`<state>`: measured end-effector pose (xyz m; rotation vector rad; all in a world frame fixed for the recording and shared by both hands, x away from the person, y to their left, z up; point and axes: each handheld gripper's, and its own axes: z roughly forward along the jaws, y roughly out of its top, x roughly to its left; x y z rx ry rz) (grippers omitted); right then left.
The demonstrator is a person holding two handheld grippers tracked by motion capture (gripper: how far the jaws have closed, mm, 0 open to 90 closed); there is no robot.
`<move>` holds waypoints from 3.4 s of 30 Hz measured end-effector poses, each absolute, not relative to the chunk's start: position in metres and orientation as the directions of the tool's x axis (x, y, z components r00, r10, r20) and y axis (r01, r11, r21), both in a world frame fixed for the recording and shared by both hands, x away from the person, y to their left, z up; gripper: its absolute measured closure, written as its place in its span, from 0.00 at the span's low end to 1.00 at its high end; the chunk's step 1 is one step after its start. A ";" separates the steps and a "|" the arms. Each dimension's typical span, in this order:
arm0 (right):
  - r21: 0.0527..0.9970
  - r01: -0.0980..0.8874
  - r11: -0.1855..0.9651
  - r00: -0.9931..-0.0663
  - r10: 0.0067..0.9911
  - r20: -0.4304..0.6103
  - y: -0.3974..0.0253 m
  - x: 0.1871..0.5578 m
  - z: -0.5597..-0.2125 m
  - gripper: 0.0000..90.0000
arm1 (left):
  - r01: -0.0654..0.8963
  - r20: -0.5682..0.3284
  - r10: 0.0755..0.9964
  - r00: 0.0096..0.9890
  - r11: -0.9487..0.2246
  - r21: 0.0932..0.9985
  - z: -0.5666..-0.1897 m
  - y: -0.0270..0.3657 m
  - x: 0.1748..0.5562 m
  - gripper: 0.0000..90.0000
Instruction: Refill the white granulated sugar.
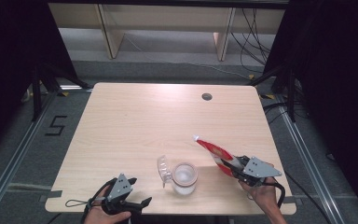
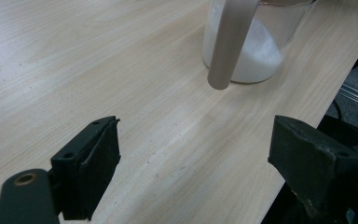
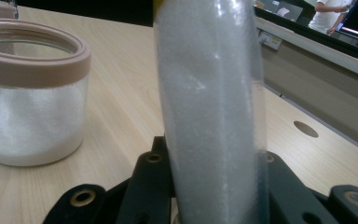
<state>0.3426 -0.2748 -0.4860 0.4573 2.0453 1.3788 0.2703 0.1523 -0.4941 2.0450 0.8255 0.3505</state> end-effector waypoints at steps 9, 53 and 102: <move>0.941 0.019 0.337 -0.739 0.639 -0.214 -0.281 0.342 -0.488 0.85 | 0.422 -0.061 0.671 0.739 -0.390 0.818 -0.494 0.152 0.270 0.18; 0.963 0.239 0.123 -0.630 0.774 0.057 -0.294 0.311 -0.485 0.56 | 0.413 -0.048 0.671 0.739 -0.396 0.820 -0.493 0.153 0.271 0.18; 0.908 0.395 0.140 -0.480 0.874 0.074 -0.306 0.256 -0.481 0.25 | 0.443 -0.140 0.665 0.734 -0.312 0.840 -0.473 0.141 0.267 0.18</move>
